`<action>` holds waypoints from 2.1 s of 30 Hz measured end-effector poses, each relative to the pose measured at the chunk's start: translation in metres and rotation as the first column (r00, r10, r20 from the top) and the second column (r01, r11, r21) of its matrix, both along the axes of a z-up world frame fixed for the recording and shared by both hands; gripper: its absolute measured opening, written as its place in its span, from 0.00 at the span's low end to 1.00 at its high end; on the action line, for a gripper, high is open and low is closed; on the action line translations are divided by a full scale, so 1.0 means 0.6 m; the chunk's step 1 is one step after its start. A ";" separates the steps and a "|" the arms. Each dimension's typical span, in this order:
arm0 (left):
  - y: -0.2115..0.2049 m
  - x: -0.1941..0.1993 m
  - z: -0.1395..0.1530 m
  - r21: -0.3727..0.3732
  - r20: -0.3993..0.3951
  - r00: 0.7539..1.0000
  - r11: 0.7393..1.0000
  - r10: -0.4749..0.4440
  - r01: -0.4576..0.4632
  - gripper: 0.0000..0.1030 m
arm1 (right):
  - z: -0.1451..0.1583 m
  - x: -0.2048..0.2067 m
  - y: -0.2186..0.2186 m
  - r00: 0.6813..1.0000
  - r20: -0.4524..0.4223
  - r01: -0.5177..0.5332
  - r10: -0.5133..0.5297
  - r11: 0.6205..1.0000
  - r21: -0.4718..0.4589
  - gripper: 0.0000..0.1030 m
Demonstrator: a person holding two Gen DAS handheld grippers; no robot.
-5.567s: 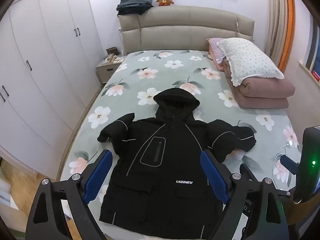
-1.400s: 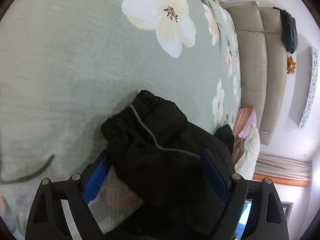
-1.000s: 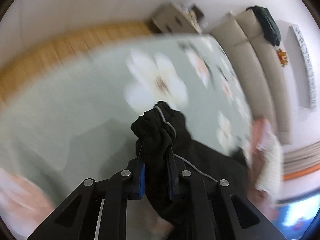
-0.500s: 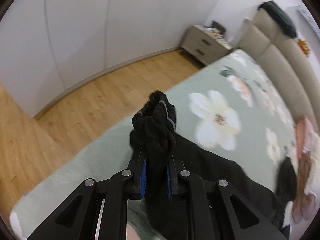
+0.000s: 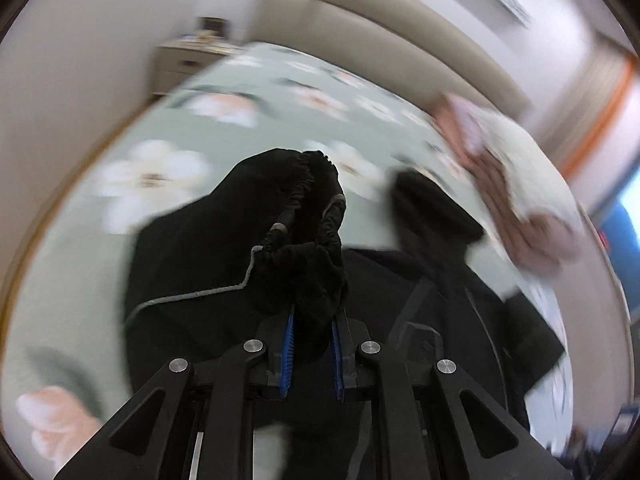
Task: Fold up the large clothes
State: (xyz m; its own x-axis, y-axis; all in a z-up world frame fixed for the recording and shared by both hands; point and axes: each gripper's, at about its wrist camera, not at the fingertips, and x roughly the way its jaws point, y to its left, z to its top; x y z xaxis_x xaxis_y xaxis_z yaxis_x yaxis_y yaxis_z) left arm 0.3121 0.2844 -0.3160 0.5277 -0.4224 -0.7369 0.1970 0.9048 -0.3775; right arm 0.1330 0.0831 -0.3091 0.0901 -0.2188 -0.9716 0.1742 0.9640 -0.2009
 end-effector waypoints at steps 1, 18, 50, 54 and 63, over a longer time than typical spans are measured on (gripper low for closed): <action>-0.026 -0.006 -0.003 -0.001 -0.001 0.999 0.999 -0.038 0.038 0.15 | 0.002 0.000 -0.013 1.000 0.007 0.015 -0.015 1.000 -0.006 0.98; -0.263 -0.026 -0.138 -0.530 -0.308 0.842 0.814 -0.444 0.235 0.55 | -0.044 0.022 -0.171 0.994 0.109 0.017 -0.026 0.996 0.085 0.98; -0.145 -0.117 -0.034 -0.082 -0.070 0.997 0.996 0.040 -0.046 0.59 | -0.079 0.203 -0.213 0.900 0.427 -0.285 0.084 0.856 0.431 0.29; -0.208 -0.088 -0.052 -0.054 -0.067 0.998 0.998 -0.022 0.018 0.59 | -0.030 0.172 -0.337 0.889 0.447 -0.228 0.102 0.944 0.238 0.29; -0.336 -0.056 -0.218 0.077 -0.262 0.957 0.986 -0.124 0.149 0.58 | -0.183 0.150 -0.484 0.977 0.213 -0.042 -0.002 0.979 0.202 0.29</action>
State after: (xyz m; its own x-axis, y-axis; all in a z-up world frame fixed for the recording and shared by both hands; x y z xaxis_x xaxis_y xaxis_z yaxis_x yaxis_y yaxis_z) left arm 0.2784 0.0831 -0.4468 0.2591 -0.3989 -0.8796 0.2292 0.9101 -0.3452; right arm 0.2229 -0.2071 -0.4192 0.3005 -0.0141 -0.9537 0.1718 0.9843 0.0396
